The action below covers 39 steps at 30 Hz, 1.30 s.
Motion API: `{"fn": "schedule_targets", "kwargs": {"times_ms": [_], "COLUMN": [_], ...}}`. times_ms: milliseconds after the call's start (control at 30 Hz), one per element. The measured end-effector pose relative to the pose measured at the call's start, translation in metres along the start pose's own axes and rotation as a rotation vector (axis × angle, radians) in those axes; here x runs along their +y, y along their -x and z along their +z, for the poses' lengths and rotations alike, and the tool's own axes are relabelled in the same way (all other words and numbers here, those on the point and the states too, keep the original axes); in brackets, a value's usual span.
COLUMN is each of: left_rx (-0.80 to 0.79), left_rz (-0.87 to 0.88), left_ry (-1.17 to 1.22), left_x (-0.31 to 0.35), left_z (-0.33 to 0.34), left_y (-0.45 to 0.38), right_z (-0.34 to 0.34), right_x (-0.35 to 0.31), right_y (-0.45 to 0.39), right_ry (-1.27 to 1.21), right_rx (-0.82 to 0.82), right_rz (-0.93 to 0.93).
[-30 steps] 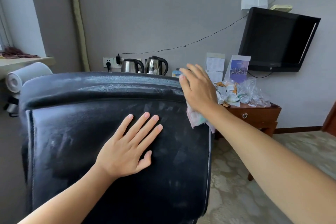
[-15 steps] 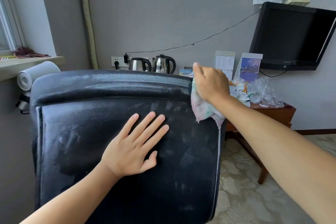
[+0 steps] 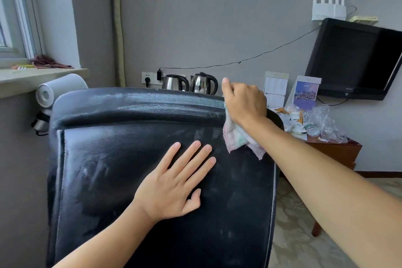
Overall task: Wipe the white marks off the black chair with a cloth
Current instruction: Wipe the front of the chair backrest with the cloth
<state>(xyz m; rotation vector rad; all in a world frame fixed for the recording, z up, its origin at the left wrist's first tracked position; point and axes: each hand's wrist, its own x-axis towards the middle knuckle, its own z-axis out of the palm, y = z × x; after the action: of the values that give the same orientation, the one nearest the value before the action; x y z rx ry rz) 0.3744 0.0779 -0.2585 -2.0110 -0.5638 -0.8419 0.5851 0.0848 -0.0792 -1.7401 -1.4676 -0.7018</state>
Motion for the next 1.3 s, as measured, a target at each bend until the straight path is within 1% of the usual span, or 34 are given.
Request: {"fn": "schedule_targets", "kwargs": {"times_ms": [100, 167, 233, 333, 467, 533, 667, 767, 833, 900, 1100, 1167, 1300], "left_rx": [0.008, 0.006, 0.005, 0.003, -0.028, -0.053, -0.088, -0.115, -0.128, -0.138, -0.135, -0.120, -0.110], "left_rz": [0.011, 0.006, -0.004, 0.008, 0.013, 0.012, 0.029, -0.072, -0.163, -0.209, -0.197, -0.198, -0.188], "left_ry": [-0.013, -0.013, -0.001, 0.019, 0.017, 0.026, 0.080, 0.013, -0.055, -0.090, -0.088, -0.086, -0.059], "left_x": [0.002, 0.000, -0.003, 0.001, 0.004, 0.003, -0.006, -0.038, -0.061, -0.072, -0.067, -0.069, -0.070], "left_z": [0.002, 0.002, 0.000, -0.002, -0.009, -0.014, -0.034, -0.056, -0.067, -0.069, -0.052, -0.049, -0.048], "left_y": [0.000, 0.001, 0.002, -0.002, -0.005, -0.007, -0.001, 0.033, 0.060, 0.073, 0.071, 0.071, 0.071], "right_z": [0.009, 0.015, 0.017, 0.005, -0.013, -0.019, -0.030, -0.027, -0.020, -0.013, 0.013, 0.020, 0.035], "right_x": [-0.045, -0.075, -0.083, -0.054, 0.006, 0.030, 0.047, 0.045, 0.033, 0.016, -0.050, -0.088, -0.189], "right_y": [-0.007, -0.009, -0.010, -0.011, -0.006, 0.000, 0.008, 0.017, 0.020, 0.016, 0.001, 0.000, 0.004], "right_ry": [-0.018, -0.053, -0.077, -0.062, -0.006, 0.018, -0.007, -0.112, -0.154, -0.160, -0.162, -0.162, -0.150], "right_rx": [-0.019, -0.077, -0.106, -0.087, -0.047, -0.039, -0.035, -0.002, 0.034, 0.036, -0.049, -0.076, -0.119], "right_rz": [-0.097, -0.124, -0.144, -0.178, -0.075, -0.059, -0.055, -0.010, 0.011, 0.010, -0.079, -0.115, -0.265]}}
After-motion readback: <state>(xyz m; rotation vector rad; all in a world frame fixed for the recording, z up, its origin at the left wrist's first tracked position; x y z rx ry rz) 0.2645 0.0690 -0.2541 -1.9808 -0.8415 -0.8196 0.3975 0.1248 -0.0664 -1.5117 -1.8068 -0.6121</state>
